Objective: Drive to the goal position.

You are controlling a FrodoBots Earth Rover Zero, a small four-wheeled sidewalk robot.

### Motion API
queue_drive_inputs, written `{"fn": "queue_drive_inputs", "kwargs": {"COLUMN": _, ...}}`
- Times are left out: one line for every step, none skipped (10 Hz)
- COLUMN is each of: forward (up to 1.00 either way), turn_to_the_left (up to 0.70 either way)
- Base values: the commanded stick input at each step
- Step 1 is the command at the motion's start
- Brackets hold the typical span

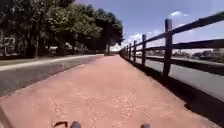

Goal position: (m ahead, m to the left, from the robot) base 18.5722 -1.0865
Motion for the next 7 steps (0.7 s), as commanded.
{"fn": "queue_drive_inputs", "kwargs": {"forward": 0.70, "turn_to_the_left": 0.00}}
{"fn": "queue_drive_inputs", "kwargs": {"forward": 0.70, "turn_to_the_left": 0.00}}
{"fn": "queue_drive_inputs", "kwargs": {"forward": 0.70, "turn_to_the_left": 0.00}}
{"fn": "queue_drive_inputs", "kwargs": {"forward": 0.70, "turn_to_the_left": 0.00}}
{"fn": "queue_drive_inputs", "kwargs": {"forward": 0.70, "turn_to_the_left": 0.00}}
{"fn": "queue_drive_inputs", "kwargs": {"forward": 0.70, "turn_to_the_left": 0.00}}
{"fn": "queue_drive_inputs", "kwargs": {"forward": 0.70, "turn_to_the_left": -0.06}}
